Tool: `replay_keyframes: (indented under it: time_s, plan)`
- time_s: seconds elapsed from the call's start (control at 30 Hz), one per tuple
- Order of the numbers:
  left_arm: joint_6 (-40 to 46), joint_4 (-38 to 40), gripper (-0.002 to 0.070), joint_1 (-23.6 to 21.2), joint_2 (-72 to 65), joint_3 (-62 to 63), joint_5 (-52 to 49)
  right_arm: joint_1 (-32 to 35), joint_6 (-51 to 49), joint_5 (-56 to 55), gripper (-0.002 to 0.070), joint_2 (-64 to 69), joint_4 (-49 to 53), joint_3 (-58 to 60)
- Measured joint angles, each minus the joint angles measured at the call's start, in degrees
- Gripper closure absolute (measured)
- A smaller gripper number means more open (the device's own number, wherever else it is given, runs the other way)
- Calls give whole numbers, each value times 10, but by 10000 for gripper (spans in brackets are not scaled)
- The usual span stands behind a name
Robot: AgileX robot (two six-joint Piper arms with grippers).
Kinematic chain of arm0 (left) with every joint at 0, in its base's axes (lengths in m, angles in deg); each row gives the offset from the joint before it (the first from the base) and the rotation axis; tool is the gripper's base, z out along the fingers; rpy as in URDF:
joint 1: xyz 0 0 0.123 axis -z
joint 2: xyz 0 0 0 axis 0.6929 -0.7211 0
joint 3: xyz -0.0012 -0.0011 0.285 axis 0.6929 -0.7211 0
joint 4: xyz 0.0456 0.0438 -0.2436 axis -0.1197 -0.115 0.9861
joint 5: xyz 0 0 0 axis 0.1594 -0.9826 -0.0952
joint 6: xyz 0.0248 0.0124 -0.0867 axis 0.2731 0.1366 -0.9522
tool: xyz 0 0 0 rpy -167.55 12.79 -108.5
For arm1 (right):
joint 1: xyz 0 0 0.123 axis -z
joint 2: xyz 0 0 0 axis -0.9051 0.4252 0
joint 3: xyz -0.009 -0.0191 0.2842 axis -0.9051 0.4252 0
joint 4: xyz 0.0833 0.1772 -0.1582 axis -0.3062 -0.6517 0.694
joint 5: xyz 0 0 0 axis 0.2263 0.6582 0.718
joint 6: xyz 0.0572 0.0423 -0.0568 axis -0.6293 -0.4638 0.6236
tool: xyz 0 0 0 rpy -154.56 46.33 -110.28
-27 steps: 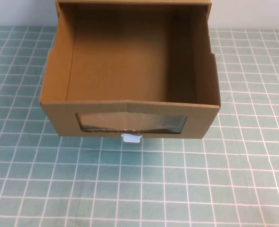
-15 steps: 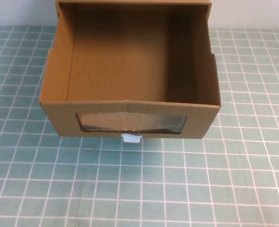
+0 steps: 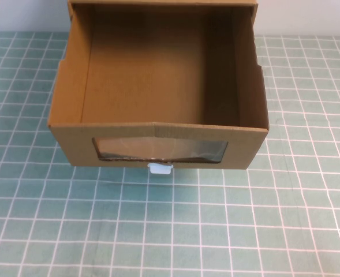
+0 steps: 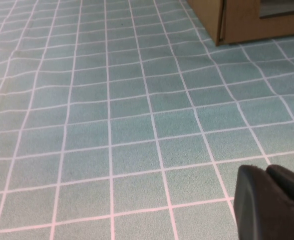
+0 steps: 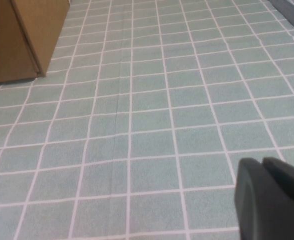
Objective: Close the shoe box
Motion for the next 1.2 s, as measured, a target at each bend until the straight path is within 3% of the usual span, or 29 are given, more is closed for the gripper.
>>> replay_keyframes:
  time_s: [0.27, 0.47, 0.73, 0.9, 1.07, 1.2]
  plan:
    - [0, 0, 678, 0, 0, 0, 17, 0, 0, 0, 687, 0, 0, 0]
    - [0, 0, 678, 0, 0, 0, 153, 0, 0, -60, 688, 0, 0, 0]
    - [-28, 0, 678, 0, 0, 0, 486, 0, 0, -440, 688, 0, 0, 0]
    - [-28, 0, 678, 0, 1, 0, 565, 0, 0, -651, 688, -2, -1, 0]
    - [-35, 2, 678, 0, 1, 0, 643, 0, -11, -772, 688, -3, -3, 0]
    - [-86, 7, 678, 0, 1, 38, 694, 0, -78, -787, 688, -3, -5, -27]
